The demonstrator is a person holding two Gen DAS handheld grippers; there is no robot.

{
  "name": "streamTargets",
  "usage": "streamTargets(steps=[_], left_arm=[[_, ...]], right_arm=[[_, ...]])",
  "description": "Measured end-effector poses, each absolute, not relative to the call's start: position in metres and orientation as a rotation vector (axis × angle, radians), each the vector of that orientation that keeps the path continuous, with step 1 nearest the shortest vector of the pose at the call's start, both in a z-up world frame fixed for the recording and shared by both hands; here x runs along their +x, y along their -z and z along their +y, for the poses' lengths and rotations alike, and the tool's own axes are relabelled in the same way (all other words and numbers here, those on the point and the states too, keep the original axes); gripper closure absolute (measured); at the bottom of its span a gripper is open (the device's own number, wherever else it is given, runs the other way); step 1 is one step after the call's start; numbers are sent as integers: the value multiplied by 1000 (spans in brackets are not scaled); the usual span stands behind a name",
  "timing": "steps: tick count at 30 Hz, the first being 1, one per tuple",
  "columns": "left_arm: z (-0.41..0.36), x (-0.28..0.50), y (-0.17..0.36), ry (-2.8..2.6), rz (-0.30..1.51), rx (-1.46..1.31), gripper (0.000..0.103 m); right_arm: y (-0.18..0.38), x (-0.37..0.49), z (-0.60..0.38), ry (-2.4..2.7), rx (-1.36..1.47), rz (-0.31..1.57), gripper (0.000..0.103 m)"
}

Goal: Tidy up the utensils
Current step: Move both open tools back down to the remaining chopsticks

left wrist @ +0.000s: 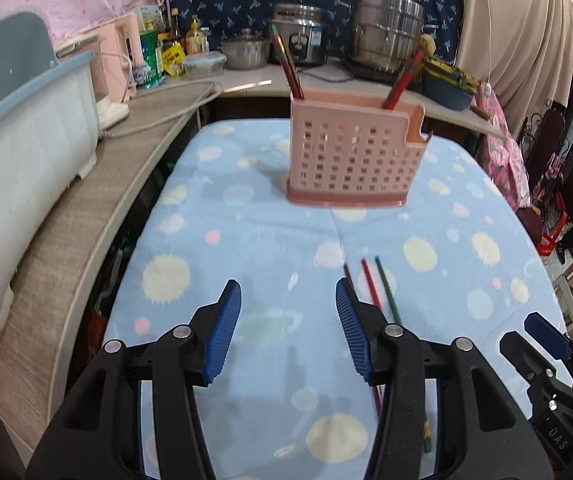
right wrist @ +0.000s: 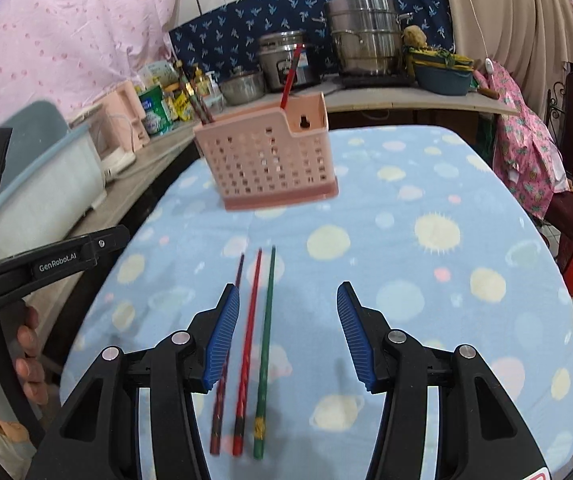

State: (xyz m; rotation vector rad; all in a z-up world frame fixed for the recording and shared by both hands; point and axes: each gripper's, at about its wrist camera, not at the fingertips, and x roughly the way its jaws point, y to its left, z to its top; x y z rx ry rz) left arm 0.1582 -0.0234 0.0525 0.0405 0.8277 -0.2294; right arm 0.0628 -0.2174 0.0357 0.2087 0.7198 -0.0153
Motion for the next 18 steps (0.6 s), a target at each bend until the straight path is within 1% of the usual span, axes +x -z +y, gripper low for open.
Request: streamTargets(steps=[4,13,15,17,18], left_arm=[[-24,146,-31,231,879,51,56],[-26,122,1,236,956,67,56],[-27,117,7,236,969,73,54],[-29,112,12,238,977,81,52],[-30,110,14,238,979,86,52]], right_arm=[[-12,48,-211,12,199,771,53],[17,29,-203,21,186,824,54],[23,26,-199,18,177,834,56],[30,24,-195,8,176,851,63],[33,24,-193,3,174,859,64]])
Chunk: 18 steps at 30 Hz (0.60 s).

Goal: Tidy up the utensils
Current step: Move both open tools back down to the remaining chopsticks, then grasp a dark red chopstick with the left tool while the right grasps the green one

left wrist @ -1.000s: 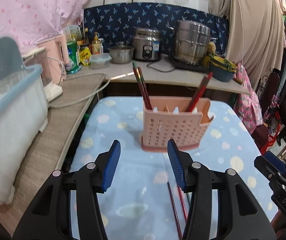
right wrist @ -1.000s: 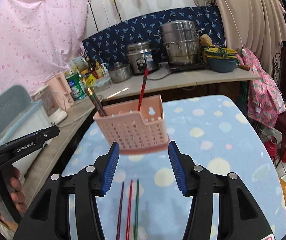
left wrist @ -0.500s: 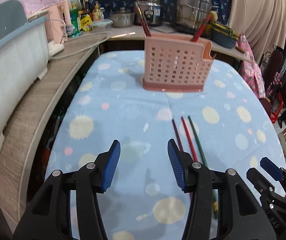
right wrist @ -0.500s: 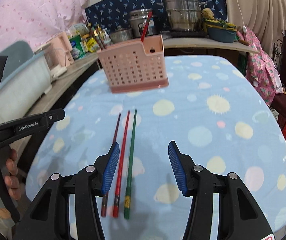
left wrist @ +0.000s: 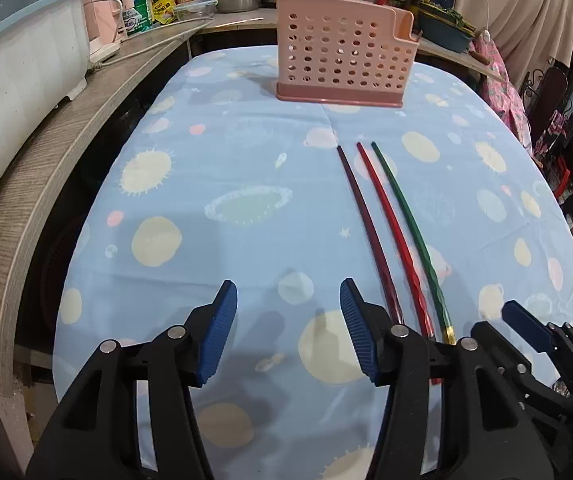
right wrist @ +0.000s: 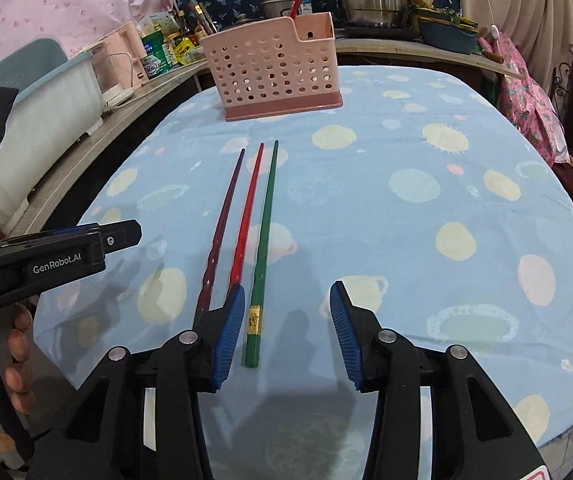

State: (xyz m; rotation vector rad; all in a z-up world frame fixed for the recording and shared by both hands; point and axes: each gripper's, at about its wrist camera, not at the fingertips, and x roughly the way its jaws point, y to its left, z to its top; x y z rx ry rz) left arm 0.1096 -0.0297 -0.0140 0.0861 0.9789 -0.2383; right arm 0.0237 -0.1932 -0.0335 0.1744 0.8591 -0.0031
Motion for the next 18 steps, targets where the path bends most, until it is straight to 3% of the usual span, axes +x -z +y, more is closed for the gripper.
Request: streamTargets(steps=[14,18], left_arm=[[-39,97,25,258,999,116,44],[-45,93,27,272,1002,125,40]], right_arm=[[55,24,-176,-27,154,915,94],[56,22,-179,-14,150,910,96]])
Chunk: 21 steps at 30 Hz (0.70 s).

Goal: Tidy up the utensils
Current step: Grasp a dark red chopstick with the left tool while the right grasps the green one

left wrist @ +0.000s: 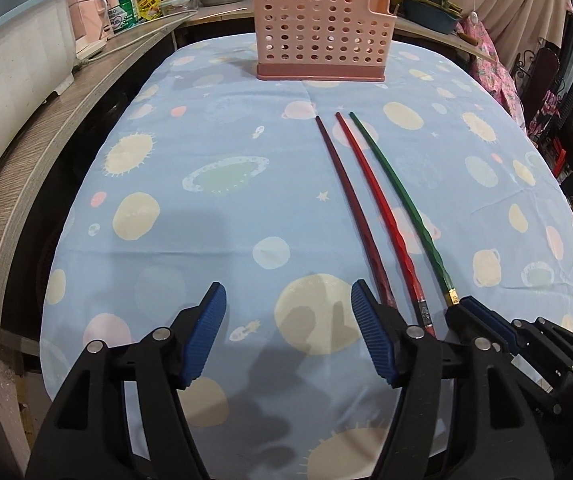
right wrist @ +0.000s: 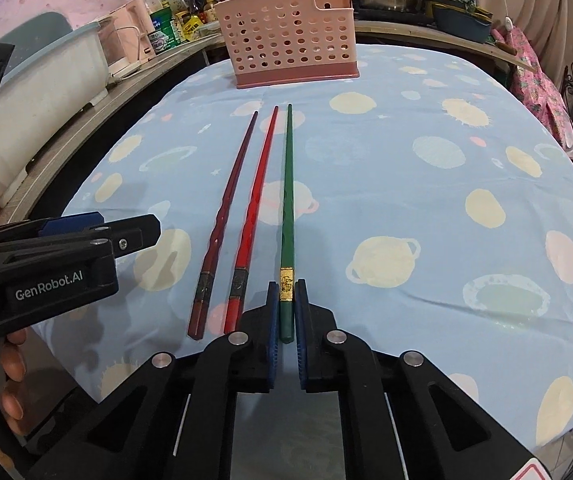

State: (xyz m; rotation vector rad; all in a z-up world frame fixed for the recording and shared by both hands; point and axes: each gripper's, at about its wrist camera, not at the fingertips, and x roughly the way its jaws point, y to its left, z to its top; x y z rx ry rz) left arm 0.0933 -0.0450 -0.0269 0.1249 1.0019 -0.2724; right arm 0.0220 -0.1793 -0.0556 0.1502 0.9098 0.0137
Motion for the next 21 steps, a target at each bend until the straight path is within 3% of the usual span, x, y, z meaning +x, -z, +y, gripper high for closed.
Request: streamTargets(steps=[5,21], left_arm=[[-57,86,31,309,1011,145,34],[-77,79,51,331,1061,189,36]], right_arm=[[55,17,-187,9,164,905,96],[56,7,-202,30,205,903,96]])
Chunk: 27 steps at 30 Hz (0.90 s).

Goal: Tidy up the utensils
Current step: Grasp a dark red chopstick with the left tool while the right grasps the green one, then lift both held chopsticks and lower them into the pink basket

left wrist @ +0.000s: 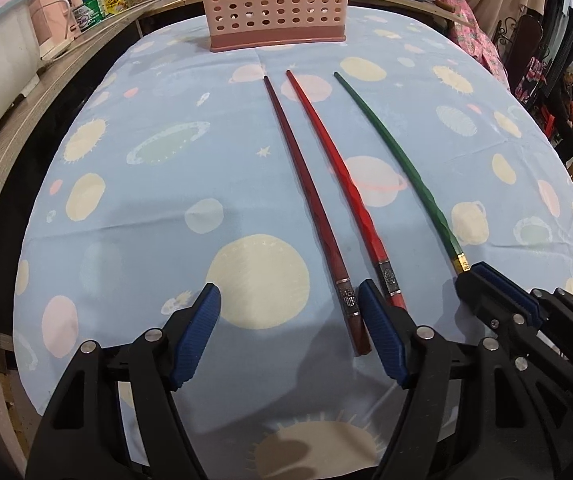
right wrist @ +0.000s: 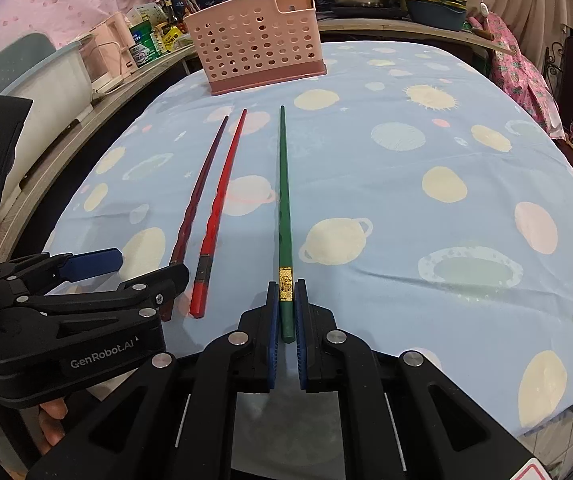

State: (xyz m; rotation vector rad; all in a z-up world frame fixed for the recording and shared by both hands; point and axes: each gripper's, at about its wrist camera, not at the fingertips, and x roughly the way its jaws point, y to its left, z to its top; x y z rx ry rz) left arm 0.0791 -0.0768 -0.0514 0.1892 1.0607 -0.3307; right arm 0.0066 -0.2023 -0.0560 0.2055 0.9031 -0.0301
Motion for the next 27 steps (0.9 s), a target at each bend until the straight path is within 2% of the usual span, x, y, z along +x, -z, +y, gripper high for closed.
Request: streamTargets(steps=[6,8,9,18,27], left_arm=[[-72,81,48,329,1055,185,72],[-71,82,47,330,1062,183,90],[-70,83,47,332,1067,181,95],[-55,92,40,316,1090,125,96],[-35,104,-4,301,1010,58,96]], right_arm=[[56,5,-204,26,226,908,96],[55,5,-206,24,239,914,96],[55,6,-207,24,243,917,96],[29,9,-206,19,248,877,96],[-16,20,-214,17,274,794,96]])
